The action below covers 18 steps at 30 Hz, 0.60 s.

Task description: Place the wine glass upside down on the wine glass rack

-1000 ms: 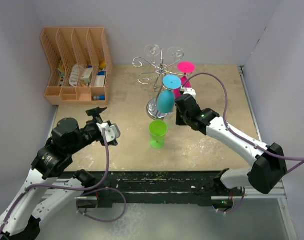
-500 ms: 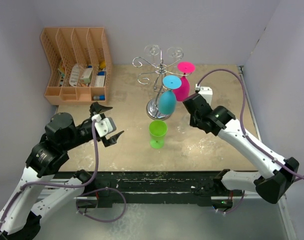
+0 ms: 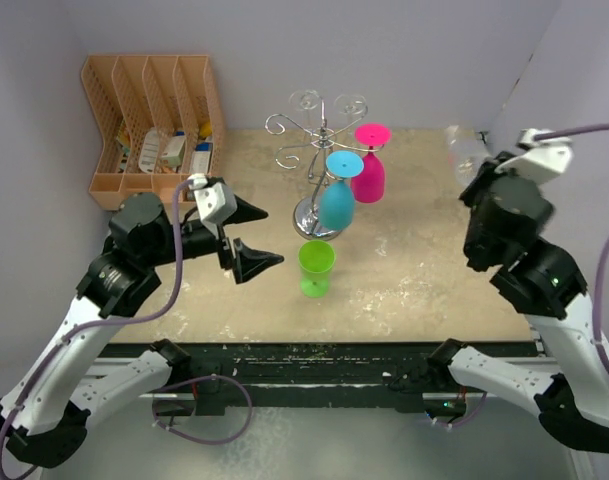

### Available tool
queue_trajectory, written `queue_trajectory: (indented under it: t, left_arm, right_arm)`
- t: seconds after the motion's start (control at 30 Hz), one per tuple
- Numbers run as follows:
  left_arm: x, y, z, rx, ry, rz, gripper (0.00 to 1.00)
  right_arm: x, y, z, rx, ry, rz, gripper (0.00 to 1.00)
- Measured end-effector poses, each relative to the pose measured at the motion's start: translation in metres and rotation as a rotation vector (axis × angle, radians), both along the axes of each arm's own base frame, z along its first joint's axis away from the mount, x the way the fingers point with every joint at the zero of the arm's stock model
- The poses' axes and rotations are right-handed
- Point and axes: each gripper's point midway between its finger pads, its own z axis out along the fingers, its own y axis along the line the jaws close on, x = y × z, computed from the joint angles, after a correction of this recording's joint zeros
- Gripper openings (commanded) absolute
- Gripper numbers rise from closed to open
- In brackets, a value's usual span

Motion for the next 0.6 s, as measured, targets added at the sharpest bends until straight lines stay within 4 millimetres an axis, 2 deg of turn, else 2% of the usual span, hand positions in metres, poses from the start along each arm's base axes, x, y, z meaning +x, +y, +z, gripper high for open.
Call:
queue_trajectory:
  t: [0.03,0.13,0.23,0.33,0.43,0.5,0.6]
  left_arm:
    - [0.002,-0.005,0.003,-0.019,0.018,-0.01,1.0]
    - [0.012,-0.018,0.005,-0.055,0.071,-0.023,1.0]
    - [0.023,-0.029,0.014,-0.078,0.109,-0.025,1.0]
    - [0.034,-0.038,0.046,-0.125,0.086,-0.029,1.0]
    - [0.042,-0.043,0.09,-0.189,0.023,-0.026,1.0]
    - [0.047,-0.043,0.119,-0.23,-0.019,-0.01,1.0]
    - [0.06,-0.039,0.166,-0.303,-0.073,0.058,0.98]
  right_arm:
    - [-0.002,-0.008,0.022,-0.009,-0.072,-0.023,0.0]
    - [-0.007,-0.021,0.072,0.012,-0.237,-0.061,0.0]
    - [-0.003,-0.015,0.106,0.033,-0.368,-0.02,0.0]
    - [0.011,0.009,0.128,0.006,-0.473,0.083,0.0]
    - [0.034,0.051,0.145,-0.034,-0.559,0.228,0.0]
    - [0.046,0.075,0.149,-0.054,-0.585,0.307,0.0]
    - [0.069,0.116,0.141,-0.104,-0.582,0.435,0.0]
